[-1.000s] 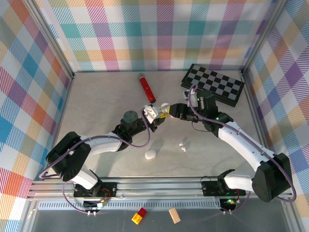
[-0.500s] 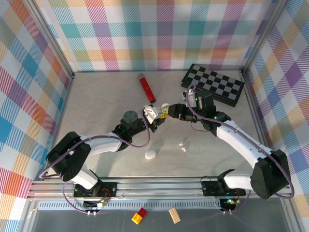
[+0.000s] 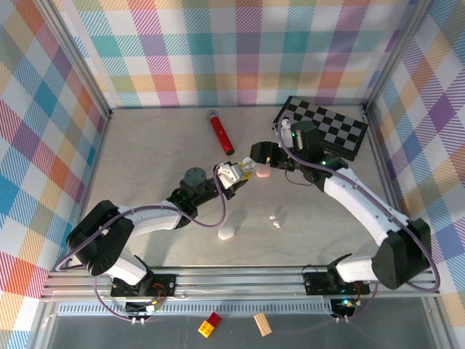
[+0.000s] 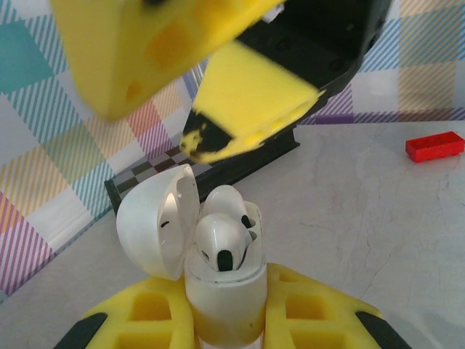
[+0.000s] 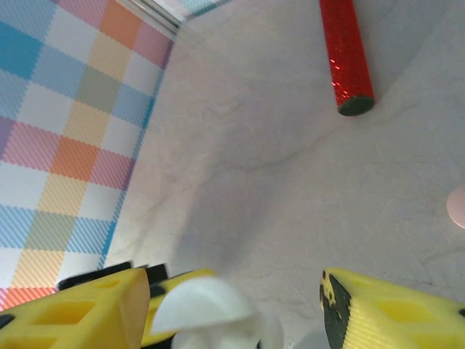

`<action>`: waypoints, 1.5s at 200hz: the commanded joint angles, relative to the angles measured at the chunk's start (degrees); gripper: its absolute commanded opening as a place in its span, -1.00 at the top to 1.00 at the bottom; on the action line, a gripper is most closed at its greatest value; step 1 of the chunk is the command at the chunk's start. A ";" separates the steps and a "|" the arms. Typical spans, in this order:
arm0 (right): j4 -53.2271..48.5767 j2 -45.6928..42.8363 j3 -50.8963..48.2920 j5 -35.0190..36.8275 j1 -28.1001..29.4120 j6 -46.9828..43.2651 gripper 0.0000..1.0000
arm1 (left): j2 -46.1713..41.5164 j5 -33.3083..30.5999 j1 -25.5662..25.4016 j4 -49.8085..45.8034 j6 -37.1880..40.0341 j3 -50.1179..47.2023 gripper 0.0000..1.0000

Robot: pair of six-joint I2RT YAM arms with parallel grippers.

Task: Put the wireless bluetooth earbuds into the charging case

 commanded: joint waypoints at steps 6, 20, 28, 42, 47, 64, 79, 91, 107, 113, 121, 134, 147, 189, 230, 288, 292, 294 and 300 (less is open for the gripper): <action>-8.49 4.77 4.99 0.05 0.42 -0.09 -0.25 | -1.78 0.65 -0.66 -0.82 2.80 -0.47 0.86; -10.28 6.05 6.40 -1.53 0.40 -0.69 -0.25 | -1.86 0.27 -0.67 -0.82 2.62 -0.43 0.86; -11.29 6.38 6.73 -1.95 0.38 -1.19 -0.25 | -1.86 -0.09 -0.67 -0.82 2.30 -0.51 0.85; -13.36 6.39 6.90 -1.93 0.38 -2.30 -0.26 | -1.95 -1.26 -0.67 -0.72 0.93 -0.41 0.85; -14.02 6.20 6.74 -1.93 0.38 -2.73 -0.26 | -2.04 -1.86 -0.65 -0.87 0.30 -0.36 0.85; -15.79 5.40 5.79 -2.63 0.38 -4.08 -0.27 | -2.37 -2.63 -0.65 -1.01 -0.73 -0.36 0.85; -15.63 4.27 4.24 -4.18 0.42 -4.74 -0.27 | -2.55 -3.24 -0.67 -0.98 -1.77 -0.34 0.85; -14.47 2.76 2.58 -5.23 0.40 -5.20 -0.27 | -2.66 -2.97 -0.62 -1.15 -2.04 -0.26 0.85; -13.03 0.19 1.04 -4.55 0.38 -6.29 -0.27 | -2.96 -2.53 -0.60 -1.67 -2.61 0.00 0.85; -12.44 -0.90 0.59 -4.11 0.38 -7.00 -0.27 | -3.13 -2.17 -0.64 -1.89 -2.62 0.01 0.85; -11.81 -2.47 0.11 -3.45 0.41 -8.67 -0.27 | -3.42 -1.32 -0.63 -2.40 -2.70 0.01 0.85; -10.75 -5.08 -0.44 -3.20 0.38 -12.79 -0.33 | -4.33 2.00 -0.51 -4.75 -2.71 0.54 0.85; -10.66 -7.74 -0.71 -3.83 0.37 -19.36 -0.39 | -5.52 7.81 -0.21 -11.66 -2.17 2.68 0.85; -16.54 -14.83 -2.23 -6.53 0.63 -50.42 -0.51 | -9.25 17.02 -0.22 -27.59 0.05 6.42 0.85; -20.06 -17.74 -3.77 -10.58 0.64 -68.88 -0.48 | -12.14 20.23 -0.24 -34.31 2.20 7.90 0.84; -22.26 -14.34 -3.20 -16.08 1.75 -72.85 -0.24 | -12.15 23.55 -0.23 -34.68 1.35 9.59 0.84; -22.31 -14.01 -3.20 -15.97 1.90 -72.98 -0.24 | -12.22 23.71 -0.24 -34.53 1.26 9.67 0.84; -22.28 -13.90 -3.15 -15.99 2.01 -73.03 -0.24 | -12.23 23.74 -0.28 -34.49 1.18 9.63 0.84; -22.27 -13.39 -3.18 -15.91 2.26 -73.17 -0.24 | -12.32 23.98 -0.23 -34.40 1.05 9.67 0.84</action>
